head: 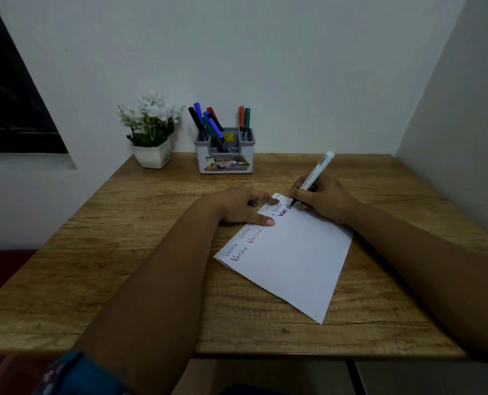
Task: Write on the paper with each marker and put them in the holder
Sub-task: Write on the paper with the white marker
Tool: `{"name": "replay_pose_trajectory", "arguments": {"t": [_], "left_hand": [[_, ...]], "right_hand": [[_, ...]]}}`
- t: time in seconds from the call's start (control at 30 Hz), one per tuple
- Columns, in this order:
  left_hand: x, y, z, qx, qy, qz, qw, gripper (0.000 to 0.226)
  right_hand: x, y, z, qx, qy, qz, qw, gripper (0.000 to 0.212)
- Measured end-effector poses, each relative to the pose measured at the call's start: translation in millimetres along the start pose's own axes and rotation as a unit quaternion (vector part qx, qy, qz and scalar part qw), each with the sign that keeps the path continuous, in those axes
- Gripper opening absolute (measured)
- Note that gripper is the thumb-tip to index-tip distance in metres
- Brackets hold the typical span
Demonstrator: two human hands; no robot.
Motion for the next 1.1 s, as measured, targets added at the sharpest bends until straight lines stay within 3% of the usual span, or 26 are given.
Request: {"name": "replay_pose_trajectory", "arguments": {"t": [0.2,0.57,0.87,1.03,1.1], "left_hand": [[-1.0,-0.3,0.1,0.0,0.003,0.001,1.0,0.065],[-3.4,-2.2,0.8,0.001,0.011,-0.002,1.0,0.067],[-2.1,-0.9,0.1,0.0,0.002,-0.003,1.0,0.066],[-1.9,-1.0,0.1,-0.004,0.001,0.001,1.0,0.066],[-1.7,-1.0,-0.9,0.002,0.004,0.004,1.0,0.066]], "right_hand": [[5.1,-1.4,-1.7,0.032,-0.064,0.017,0.997,0.013],[4.4,-1.8,-0.1,0.009,-0.019,0.009,1.0,0.01],[4.4,-2.6,0.0,0.037,0.018,0.022,0.999,0.008],[6.3,-2.4,-6.2,0.117,-0.143,0.077,0.98,0.013],[3.8,-2.2,-5.0,0.125,-0.114,0.071,0.983,0.015]]}}
Point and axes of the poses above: each hand's wrist, its own y-axis away from the middle knuckle, its own z-axis out of the palm, x = y × z, the point moved 3 cm from there along -y, towards the middle knuckle, and after that the axes turned 2 degrees about y, right-handed, at the moved point
